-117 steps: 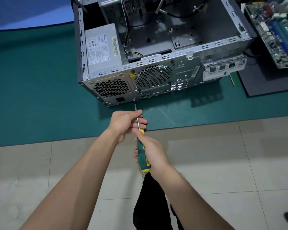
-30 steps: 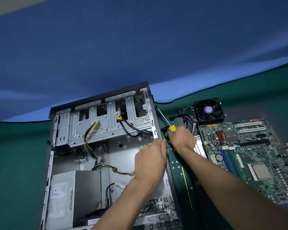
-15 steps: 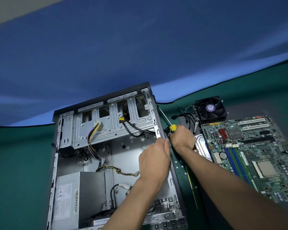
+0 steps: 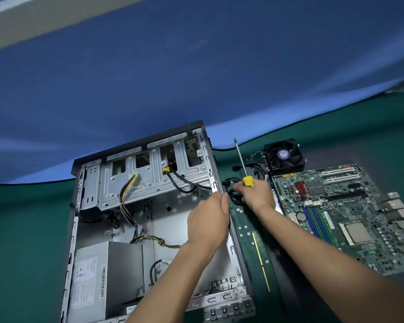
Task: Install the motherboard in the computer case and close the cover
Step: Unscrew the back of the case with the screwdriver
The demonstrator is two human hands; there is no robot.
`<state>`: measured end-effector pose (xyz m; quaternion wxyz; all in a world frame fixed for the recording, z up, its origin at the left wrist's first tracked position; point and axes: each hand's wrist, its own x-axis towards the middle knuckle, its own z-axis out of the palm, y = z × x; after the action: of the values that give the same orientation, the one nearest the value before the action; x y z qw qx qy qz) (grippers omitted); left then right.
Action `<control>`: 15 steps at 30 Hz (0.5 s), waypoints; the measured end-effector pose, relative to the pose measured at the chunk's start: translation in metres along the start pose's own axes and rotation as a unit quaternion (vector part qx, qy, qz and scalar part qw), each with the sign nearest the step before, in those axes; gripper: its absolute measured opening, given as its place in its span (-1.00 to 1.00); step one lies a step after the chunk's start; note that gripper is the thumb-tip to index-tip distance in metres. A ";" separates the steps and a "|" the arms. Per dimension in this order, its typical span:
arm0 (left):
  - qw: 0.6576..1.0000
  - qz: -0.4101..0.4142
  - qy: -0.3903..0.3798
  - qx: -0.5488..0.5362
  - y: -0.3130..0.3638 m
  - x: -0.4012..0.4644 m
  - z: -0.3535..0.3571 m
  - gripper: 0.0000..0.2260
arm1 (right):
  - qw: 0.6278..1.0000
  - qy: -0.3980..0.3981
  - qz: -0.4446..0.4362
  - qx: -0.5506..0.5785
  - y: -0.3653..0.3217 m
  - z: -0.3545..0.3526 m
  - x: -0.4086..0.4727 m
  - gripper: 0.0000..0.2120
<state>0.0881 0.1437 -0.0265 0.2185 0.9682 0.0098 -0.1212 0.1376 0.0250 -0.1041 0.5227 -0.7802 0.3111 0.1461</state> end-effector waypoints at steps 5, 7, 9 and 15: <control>0.988 -0.018 -0.072 -0.134 -0.001 0.002 -0.029 -0.59 | 0.982 -0.058 -0.055 0.169 -0.017 -0.039 -0.050 -0.90; 0.967 -0.025 -0.094 -0.234 0.001 -0.005 -0.045 -0.61 | 0.975 -0.081 -0.099 0.181 -0.030 -0.051 -0.078 -0.91; 0.941 -0.019 -0.108 -0.320 0.004 -0.017 -0.062 -0.62 | 0.966 -0.107 -0.151 0.181 -0.044 -0.055 -0.107 -0.88; 0.930 0.008 -0.096 -0.354 -0.018 -0.074 -0.099 -0.49 | 0.950 -0.147 -0.223 0.159 -0.059 -0.029 -0.185 -0.82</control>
<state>0.0379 0.2044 0.0709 0.5482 0.8116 0.0233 -0.2006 0.0316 0.0755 0.0529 0.6993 -0.7063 0.0680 0.0872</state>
